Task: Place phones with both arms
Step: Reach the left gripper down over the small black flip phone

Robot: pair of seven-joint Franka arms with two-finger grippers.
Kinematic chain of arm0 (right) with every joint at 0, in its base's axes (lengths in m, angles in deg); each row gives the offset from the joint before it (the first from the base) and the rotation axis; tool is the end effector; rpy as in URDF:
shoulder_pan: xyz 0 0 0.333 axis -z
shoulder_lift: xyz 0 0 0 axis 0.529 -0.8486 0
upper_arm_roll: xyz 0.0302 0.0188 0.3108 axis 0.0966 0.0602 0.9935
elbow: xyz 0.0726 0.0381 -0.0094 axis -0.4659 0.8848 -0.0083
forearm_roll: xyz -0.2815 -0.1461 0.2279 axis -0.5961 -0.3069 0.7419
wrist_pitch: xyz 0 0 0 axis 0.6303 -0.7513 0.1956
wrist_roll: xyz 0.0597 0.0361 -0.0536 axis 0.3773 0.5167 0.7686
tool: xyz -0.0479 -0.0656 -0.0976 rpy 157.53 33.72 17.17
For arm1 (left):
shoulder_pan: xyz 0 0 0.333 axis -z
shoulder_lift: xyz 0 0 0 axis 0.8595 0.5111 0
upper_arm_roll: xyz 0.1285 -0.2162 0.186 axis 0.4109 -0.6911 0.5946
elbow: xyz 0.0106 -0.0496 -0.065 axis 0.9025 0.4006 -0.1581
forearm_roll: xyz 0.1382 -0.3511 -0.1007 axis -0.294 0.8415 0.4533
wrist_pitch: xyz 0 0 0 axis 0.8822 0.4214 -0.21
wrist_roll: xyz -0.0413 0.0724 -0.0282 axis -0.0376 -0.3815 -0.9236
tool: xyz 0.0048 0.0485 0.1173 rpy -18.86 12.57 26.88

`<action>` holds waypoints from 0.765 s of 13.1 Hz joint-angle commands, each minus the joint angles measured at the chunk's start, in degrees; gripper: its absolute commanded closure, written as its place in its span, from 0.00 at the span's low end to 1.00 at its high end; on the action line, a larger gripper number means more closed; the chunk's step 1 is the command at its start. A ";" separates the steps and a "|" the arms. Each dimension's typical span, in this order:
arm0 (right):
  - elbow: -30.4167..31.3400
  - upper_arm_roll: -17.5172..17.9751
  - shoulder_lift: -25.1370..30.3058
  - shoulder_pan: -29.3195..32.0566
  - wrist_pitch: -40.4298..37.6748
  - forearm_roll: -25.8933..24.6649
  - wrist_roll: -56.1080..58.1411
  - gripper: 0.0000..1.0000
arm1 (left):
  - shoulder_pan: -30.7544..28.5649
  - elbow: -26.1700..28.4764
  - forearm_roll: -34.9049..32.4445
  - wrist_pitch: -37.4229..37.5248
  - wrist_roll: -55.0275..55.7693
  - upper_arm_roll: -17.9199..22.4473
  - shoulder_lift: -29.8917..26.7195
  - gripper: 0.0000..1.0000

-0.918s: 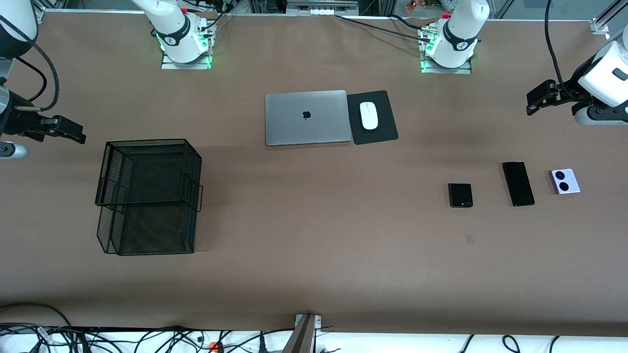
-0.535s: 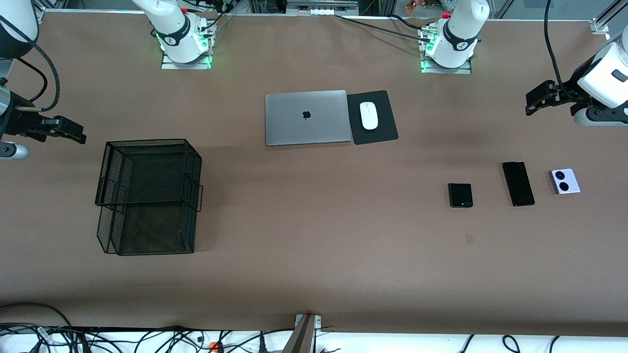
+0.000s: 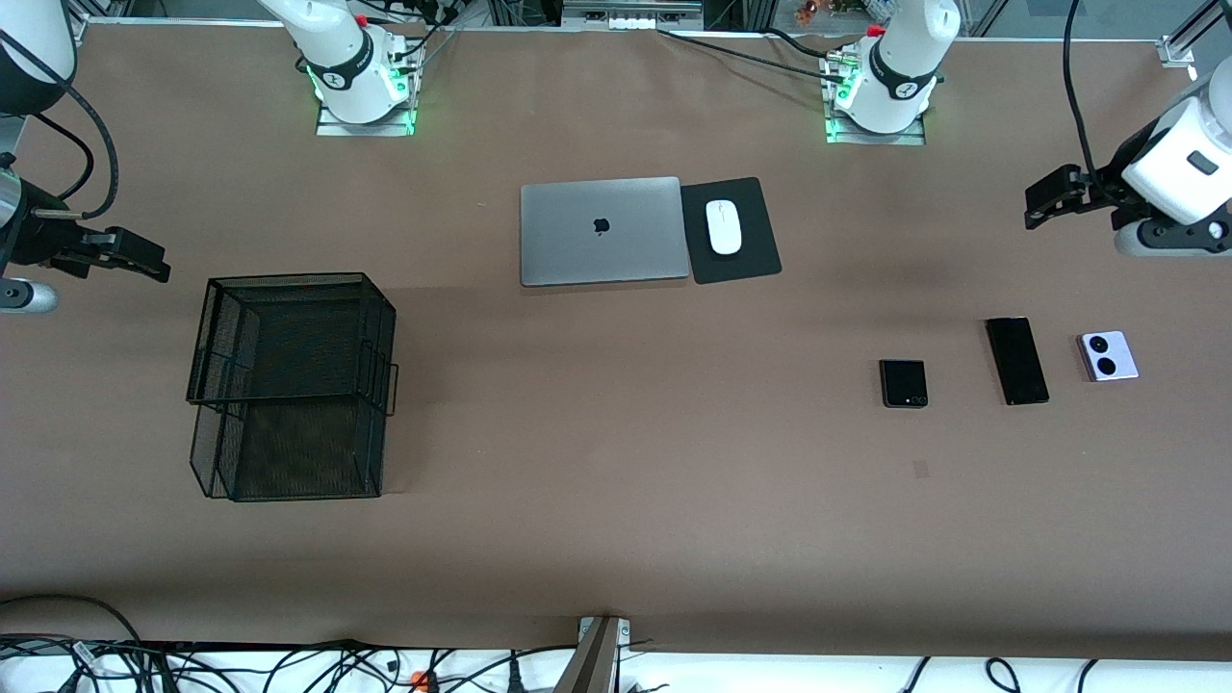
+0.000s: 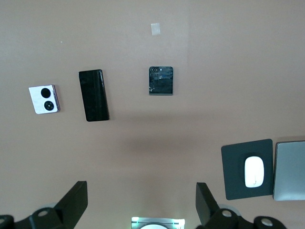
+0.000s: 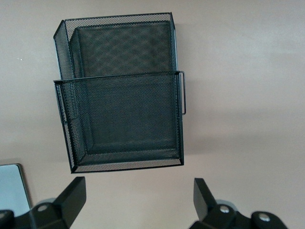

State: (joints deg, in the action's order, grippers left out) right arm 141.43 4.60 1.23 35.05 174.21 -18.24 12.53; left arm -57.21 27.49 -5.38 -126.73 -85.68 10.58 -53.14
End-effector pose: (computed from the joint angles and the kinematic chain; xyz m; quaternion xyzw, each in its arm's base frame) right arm 0.5807 -0.0318 0.5331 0.9993 -0.0170 -0.0279 0.0161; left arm 0.5365 -0.0218 0.5740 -0.9970 -0.0016 0.0751 0.0209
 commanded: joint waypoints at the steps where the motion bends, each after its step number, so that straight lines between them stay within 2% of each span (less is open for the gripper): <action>1: 0.09 0.56 1.70 0.23 -1.10 0.32 -0.44 0.00 | 0.49 -1.94 1.62 2.90 -1.00 0.32 0.94 0.00; 4: 0.18 1.17 2.93 0.31 -2.16 0.41 -0.44 0.00 | -0.47 -1.24 1.53 3.87 -3.19 0.32 1.82 0.00; 6: 0.35 0.91 3.37 0.31 -1.99 0.41 -0.44 0.00 | -0.56 -1.23 1.09 3.00 -3.37 0.41 4.36 0.00; 10: 0.44 -0.49 3.55 0.31 -1.99 -0.38 -0.36 0.00 | -0.56 -0.71 0.74 -6.91 -3.99 0.32 10.33 0.00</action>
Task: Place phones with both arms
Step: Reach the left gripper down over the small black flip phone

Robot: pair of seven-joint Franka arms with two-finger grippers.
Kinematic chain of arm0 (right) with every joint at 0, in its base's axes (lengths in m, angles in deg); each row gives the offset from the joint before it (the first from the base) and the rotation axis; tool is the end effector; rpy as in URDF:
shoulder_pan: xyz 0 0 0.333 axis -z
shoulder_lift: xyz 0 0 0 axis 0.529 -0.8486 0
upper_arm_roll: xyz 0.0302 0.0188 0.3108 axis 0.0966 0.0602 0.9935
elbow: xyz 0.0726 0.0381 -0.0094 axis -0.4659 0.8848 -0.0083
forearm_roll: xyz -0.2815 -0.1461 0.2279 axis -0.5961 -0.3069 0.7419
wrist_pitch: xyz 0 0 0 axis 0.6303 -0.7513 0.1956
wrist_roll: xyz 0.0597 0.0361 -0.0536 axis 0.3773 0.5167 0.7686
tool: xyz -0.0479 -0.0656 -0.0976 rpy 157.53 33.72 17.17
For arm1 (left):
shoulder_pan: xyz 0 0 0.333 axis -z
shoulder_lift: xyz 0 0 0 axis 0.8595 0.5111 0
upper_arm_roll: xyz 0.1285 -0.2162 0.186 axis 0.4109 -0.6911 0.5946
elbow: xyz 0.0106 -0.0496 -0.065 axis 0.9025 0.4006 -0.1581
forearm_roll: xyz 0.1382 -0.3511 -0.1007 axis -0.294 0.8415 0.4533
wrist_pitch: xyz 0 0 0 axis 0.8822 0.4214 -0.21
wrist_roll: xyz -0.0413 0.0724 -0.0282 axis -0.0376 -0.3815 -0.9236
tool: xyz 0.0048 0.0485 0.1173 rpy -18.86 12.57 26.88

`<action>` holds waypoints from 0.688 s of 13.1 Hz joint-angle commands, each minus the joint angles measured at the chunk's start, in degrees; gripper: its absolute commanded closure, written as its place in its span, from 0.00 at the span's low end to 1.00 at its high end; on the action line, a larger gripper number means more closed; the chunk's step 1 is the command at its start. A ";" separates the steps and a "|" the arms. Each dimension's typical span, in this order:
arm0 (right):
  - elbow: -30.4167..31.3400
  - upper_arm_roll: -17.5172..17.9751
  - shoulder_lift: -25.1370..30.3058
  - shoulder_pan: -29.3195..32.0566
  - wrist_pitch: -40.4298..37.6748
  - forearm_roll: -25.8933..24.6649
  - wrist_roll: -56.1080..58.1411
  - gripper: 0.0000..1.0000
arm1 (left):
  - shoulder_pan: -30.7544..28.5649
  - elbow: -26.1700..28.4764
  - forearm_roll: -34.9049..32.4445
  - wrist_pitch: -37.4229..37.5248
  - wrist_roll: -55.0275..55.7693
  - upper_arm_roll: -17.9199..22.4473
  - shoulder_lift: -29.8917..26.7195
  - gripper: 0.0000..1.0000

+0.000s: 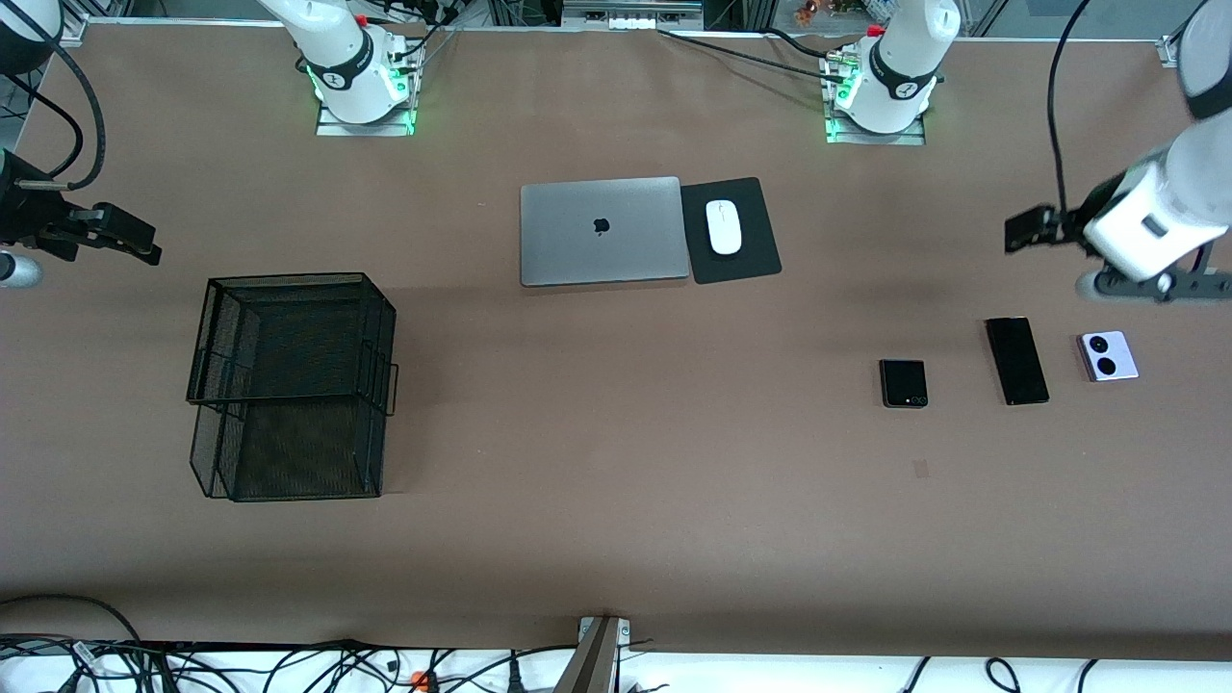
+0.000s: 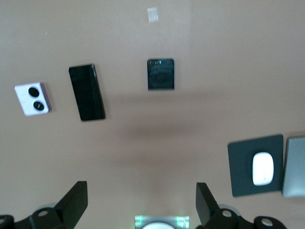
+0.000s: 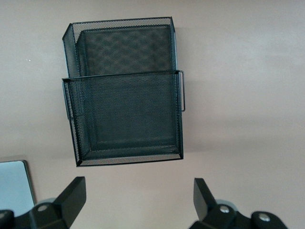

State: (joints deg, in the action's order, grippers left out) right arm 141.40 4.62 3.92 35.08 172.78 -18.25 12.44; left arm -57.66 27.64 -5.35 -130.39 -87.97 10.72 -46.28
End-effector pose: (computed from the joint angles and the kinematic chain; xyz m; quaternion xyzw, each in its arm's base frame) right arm 0.5675 -0.0313 0.5583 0.9996 -0.0185 -0.0166 0.0167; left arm 0.5705 -0.0175 0.5105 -0.9942 0.0147 0.1047 0.0189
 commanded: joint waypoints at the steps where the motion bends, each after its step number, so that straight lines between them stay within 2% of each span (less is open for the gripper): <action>1: 0.38 -0.95 0.77 0.37 -0.56 -0.38 -0.35 0.00 | -0.11 -0.42 0.63 -6.59 -1.69 0.18 4.88 0.00; 5: 0.38 -1.39 0.59 0.38 -0.56 -0.20 -0.35 0.00 | -0.11 0.46 0.63 -14.15 -1.69 0.18 13.58 0.00; 9: 0.38 -1.40 0.50 0.38 -0.73 -0.11 -0.35 0.00 | -0.20 5.19 0.63 -25.22 -2.22 0.27 19.21 0.00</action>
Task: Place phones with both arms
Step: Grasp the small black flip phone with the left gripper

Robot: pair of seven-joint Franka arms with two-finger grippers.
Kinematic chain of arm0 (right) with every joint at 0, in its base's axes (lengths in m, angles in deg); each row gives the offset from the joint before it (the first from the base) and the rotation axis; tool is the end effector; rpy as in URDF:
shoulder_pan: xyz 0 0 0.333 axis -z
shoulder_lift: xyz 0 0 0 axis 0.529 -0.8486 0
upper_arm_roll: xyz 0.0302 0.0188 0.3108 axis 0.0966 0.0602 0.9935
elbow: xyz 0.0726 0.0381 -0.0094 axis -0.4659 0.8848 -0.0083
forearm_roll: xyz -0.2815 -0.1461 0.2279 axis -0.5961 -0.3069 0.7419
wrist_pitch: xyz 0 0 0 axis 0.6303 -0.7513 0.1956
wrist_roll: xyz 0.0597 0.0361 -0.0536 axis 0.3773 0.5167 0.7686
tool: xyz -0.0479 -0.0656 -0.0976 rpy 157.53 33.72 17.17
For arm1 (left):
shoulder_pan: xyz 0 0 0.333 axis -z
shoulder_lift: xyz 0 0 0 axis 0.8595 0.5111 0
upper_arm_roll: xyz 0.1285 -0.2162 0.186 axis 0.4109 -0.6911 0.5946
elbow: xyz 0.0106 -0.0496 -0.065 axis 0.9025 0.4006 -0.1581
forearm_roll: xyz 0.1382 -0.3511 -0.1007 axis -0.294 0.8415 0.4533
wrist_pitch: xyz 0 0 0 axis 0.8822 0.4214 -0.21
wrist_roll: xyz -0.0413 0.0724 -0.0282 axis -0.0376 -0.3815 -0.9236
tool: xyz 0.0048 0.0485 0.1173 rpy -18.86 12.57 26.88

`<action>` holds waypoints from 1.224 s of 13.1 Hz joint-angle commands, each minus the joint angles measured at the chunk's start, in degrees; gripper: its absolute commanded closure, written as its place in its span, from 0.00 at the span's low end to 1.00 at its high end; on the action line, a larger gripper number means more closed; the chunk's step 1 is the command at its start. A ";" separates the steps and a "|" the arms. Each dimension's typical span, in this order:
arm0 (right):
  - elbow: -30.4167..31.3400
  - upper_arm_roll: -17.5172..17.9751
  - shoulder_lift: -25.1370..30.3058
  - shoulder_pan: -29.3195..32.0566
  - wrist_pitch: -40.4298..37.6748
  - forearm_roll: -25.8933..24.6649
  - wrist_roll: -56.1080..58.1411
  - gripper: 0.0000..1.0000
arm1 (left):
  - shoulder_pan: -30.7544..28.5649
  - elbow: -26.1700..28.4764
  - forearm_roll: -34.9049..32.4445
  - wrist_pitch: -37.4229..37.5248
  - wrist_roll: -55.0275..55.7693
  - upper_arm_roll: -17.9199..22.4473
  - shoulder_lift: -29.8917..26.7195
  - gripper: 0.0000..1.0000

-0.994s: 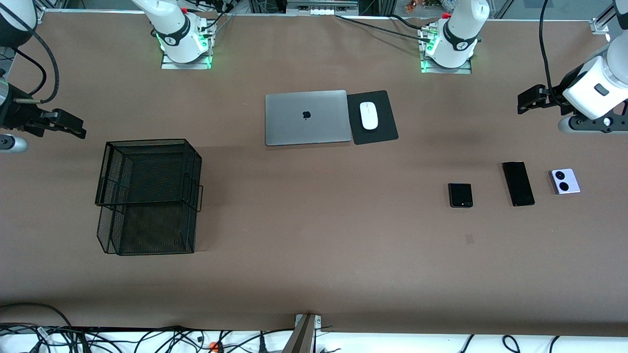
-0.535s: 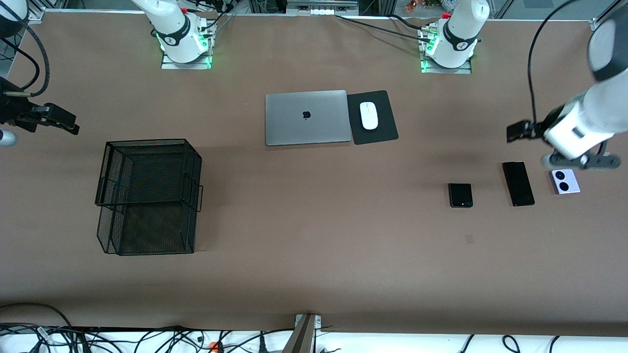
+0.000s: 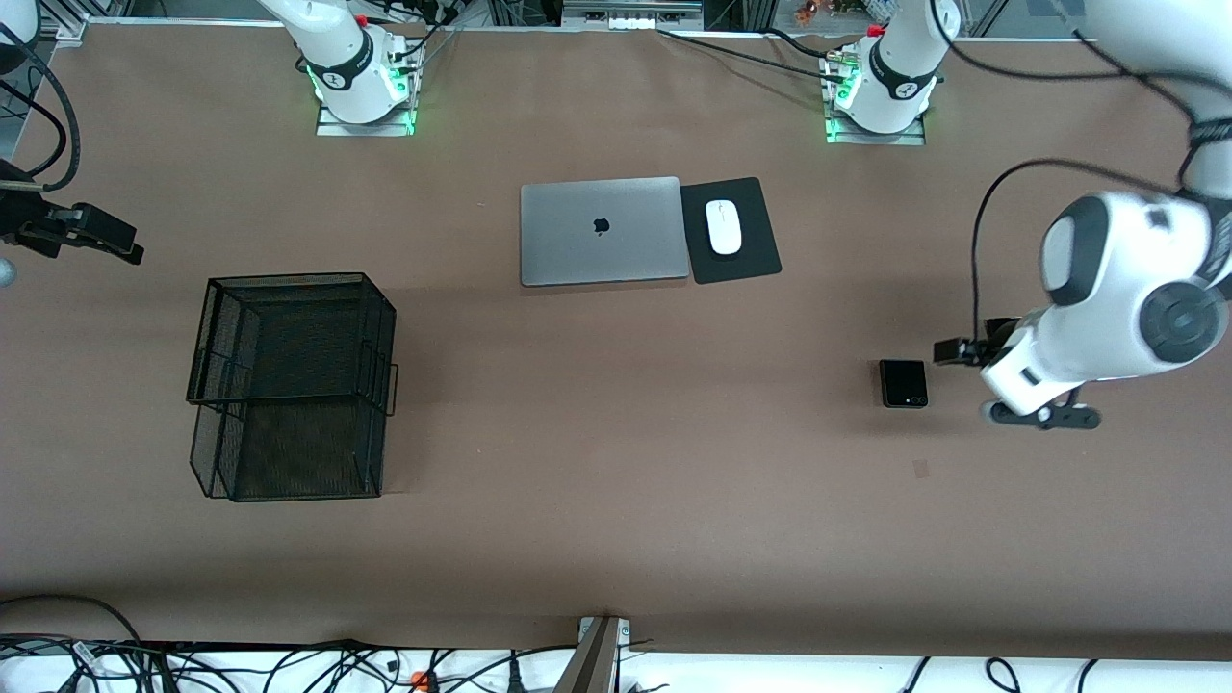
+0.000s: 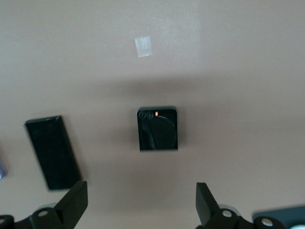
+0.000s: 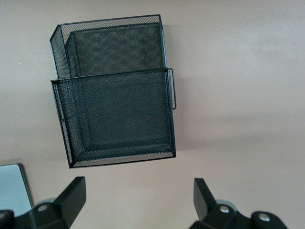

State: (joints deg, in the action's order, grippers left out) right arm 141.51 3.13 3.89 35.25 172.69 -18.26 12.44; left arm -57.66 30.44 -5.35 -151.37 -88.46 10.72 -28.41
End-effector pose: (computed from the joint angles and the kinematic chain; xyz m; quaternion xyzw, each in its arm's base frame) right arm 0.5661 -0.0475 0.5569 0.9991 -0.0329 -0.0189 0.0171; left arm 0.6394 -0.0212 0.3202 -0.9943 0.0247 0.1021 0.0153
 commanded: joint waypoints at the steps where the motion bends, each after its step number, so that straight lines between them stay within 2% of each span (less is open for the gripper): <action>1: 0.28 0.01 0.44 0.20 -0.64 -0.11 -0.35 0.00 | -0.19 4.84 0.63 -7.93 -1.91 0.27 1.53 0.00; 4: 0.28 0.01 0.18 0.20 -0.55 -0.19 -0.35 0.00 | -0.46 13.55 0.63 -19.09 -3.67 0.18 2.05 0.00; 7: 0.19 0.10 0.00 0.20 -0.56 -0.02 -0.35 0.00 | 0.24 18.22 0.63 -28.41 -3.67 0.18 3.37 0.00; 12: 0.19 0.10 -0.08 0.29 -0.64 -0.19 0.43 0.00 | -0.11 21.65 0.80 -34.23 -2.97 -0.08 4.69 0.00; 16: -0.16 0.10 -0.35 0.38 -0.64 -0.28 0.61 0.00 | -0.19 21.83 1.50 -35.74 -2.88 -0.17 5.92 0.00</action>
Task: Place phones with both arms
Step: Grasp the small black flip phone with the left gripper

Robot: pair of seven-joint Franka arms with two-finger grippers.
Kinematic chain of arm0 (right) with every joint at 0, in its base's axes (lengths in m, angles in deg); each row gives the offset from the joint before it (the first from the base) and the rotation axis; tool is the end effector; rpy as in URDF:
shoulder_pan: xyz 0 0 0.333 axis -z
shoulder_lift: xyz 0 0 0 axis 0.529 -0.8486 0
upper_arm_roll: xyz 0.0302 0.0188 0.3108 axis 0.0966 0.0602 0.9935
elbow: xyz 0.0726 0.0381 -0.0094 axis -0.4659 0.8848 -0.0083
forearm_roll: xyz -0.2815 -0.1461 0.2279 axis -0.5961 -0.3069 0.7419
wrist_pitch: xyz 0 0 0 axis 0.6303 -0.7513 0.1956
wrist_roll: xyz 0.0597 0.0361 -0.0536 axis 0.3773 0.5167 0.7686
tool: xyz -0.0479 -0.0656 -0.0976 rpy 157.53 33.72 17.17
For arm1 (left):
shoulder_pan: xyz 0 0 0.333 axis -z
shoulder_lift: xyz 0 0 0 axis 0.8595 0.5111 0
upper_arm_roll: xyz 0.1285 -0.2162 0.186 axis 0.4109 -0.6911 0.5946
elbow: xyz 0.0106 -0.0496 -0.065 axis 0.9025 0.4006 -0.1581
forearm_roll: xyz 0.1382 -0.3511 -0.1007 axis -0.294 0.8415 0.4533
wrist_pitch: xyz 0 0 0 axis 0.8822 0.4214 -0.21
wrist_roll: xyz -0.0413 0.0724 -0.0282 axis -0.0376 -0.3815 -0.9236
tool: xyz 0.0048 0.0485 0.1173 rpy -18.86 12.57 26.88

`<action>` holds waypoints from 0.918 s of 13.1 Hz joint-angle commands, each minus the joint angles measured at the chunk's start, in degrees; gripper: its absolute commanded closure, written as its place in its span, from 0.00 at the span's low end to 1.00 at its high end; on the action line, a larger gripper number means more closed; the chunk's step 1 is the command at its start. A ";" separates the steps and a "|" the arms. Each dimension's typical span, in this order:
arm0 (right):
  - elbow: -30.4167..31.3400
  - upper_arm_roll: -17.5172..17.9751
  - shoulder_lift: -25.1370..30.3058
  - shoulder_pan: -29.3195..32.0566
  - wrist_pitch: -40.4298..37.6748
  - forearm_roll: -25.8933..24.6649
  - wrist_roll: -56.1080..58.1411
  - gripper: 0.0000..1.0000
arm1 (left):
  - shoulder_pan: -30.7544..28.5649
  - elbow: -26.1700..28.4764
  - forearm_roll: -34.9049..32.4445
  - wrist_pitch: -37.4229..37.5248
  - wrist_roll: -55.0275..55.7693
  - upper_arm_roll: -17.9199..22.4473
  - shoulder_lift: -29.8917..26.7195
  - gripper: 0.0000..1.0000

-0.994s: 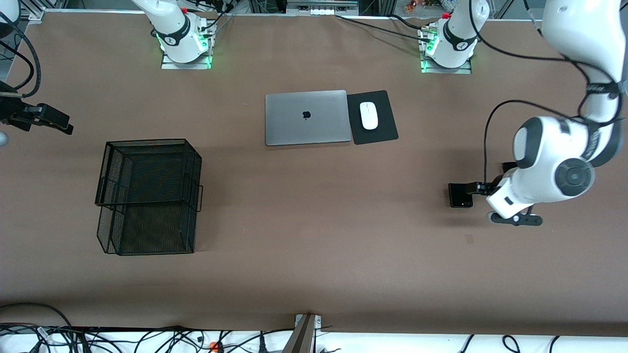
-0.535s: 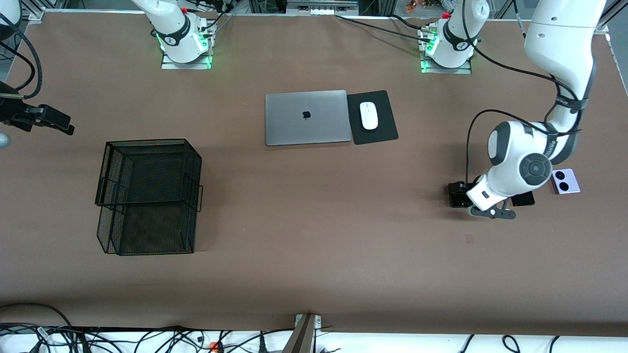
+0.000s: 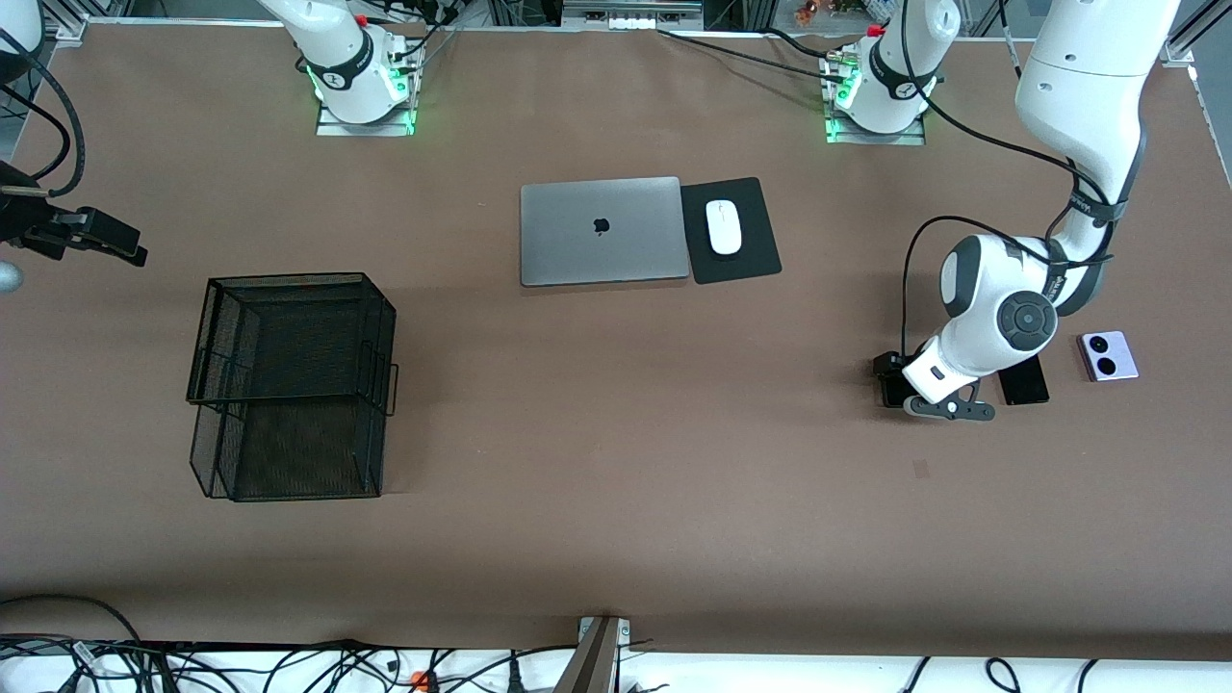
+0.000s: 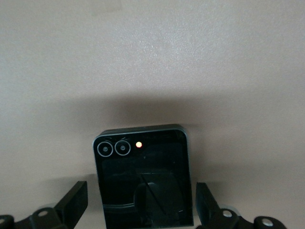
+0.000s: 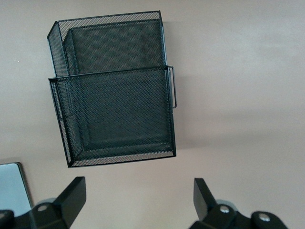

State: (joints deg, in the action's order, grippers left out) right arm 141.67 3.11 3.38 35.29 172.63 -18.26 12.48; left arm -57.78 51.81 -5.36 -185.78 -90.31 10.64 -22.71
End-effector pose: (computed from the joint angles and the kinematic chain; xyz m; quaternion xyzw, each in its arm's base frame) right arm 0.5676 -0.0482 0.5505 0.9990 -0.0330 -0.0253 0.0169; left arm 0.5858 -0.0223 0.1509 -0.9981 0.0470 0.0385 0.0068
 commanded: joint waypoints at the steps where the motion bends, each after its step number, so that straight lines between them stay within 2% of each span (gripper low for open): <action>1: -0.41 0.12 0.17 0.25 -0.58 -0.28 0.48 0.00 | -0.07 0.47 1.51 -2.46 -0.77 -0.09 0.66 0.00; 5: -0.67 0.20 0.00 0.25 -0.49 0.33 0.04 0.00 | 0.01 0.38 1.51 -3.61 -0.59 -0.09 1.37 0.00; 6: -0.68 0.20 0.00 0.16 -0.49 0.33 -0.22 0.00 | 0.01 0.12 1.51 -3.18 -0.50 -0.09 1.28 0.37; 7: -0.68 0.20 0.00 0.16 -0.49 0.42 -0.14 0.00 | -0.16 0.11 1.51 -3.00 -0.24 -0.09 1.28 0.57; 8: -0.68 0.20 0.00 0.16 -0.58 0.42 -0.05 0.00 | -0.08 0.03 1.51 -2.82 -0.15 -0.09 1.10 0.64; 10: -0.68 0.12 0.00 0.16 -0.49 0.33 0.04 0.00 | 0.36 -0.41 1.51 -1.95 0.03 -0.09 -0.03 0.65; 12: -0.68 0.20 0.00 0.16 -0.49 0.33 0.04 0.00 | 0.45 -3.30 1.51 3.30 0.03 -0.96 -1.44 0.64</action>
State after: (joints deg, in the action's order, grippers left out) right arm 141.65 3.13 3.37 35.29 172.64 -18.24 12.49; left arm -57.69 51.04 -5.35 -187.73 -90.01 10.42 -21.94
